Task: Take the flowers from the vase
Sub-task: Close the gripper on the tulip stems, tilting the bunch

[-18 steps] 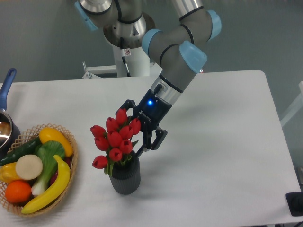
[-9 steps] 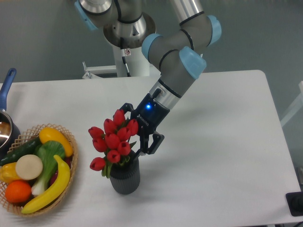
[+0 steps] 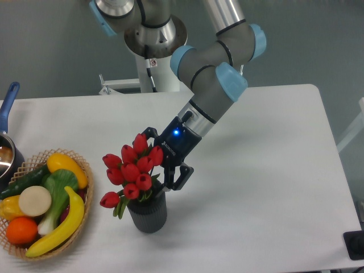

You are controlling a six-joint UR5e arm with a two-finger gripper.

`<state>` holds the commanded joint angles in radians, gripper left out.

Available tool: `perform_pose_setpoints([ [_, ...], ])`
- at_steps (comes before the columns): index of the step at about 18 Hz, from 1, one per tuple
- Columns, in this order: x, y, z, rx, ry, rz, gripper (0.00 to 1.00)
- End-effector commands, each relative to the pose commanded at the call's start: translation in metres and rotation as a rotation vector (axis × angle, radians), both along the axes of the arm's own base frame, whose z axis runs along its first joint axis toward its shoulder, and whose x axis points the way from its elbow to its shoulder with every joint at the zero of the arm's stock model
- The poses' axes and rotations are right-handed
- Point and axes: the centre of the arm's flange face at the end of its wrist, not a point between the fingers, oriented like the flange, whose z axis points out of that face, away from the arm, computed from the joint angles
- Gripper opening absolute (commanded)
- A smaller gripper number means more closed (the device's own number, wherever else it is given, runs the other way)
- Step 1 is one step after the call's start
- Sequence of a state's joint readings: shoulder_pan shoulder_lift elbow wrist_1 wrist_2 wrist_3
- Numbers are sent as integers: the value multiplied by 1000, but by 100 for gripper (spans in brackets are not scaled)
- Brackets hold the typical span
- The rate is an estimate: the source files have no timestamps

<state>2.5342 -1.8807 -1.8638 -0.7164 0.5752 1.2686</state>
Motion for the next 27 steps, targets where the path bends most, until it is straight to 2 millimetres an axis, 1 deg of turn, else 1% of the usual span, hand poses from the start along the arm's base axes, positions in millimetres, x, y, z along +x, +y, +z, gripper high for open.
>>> perform_pose_setpoints([
  [10,4,3,2,5,2,-8,100],
  [11,4,3,3,7,5,-8,95],
  [12,4,3,2,5,2,-8,87],
  [13,4,3,2,4,1,-8,75],
  [16,4,3,3,7,1,-8,59],
  [20,4,3,7,23,-7,-9,55],
  [27,0,0,12,36,-17,0,52],
])
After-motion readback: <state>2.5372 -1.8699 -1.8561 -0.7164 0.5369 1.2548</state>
